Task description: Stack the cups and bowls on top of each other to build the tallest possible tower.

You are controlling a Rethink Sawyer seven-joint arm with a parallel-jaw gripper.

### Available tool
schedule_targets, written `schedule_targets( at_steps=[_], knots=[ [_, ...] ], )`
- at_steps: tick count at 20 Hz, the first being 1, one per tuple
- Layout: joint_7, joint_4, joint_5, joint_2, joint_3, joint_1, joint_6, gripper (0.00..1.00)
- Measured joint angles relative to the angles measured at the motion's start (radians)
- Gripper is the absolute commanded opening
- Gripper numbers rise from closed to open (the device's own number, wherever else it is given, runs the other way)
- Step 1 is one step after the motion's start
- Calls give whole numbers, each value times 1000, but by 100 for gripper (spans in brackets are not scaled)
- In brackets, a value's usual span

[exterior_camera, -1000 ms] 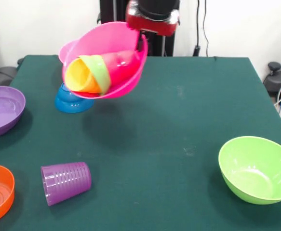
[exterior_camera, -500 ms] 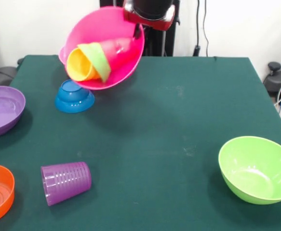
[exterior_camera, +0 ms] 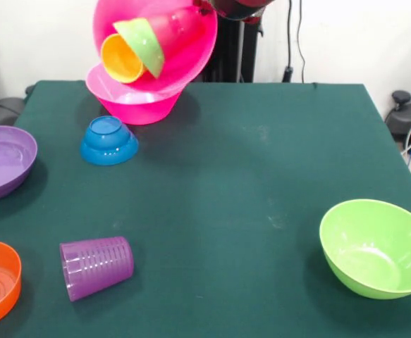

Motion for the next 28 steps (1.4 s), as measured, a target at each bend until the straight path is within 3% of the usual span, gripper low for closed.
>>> schedule_targets(
  at_steps=[13,28],
  knots=[
    [0,-147,-123,46,12,18,208,0],
    [-20,-223,-234,79,52,19,350,0]
  ],
)
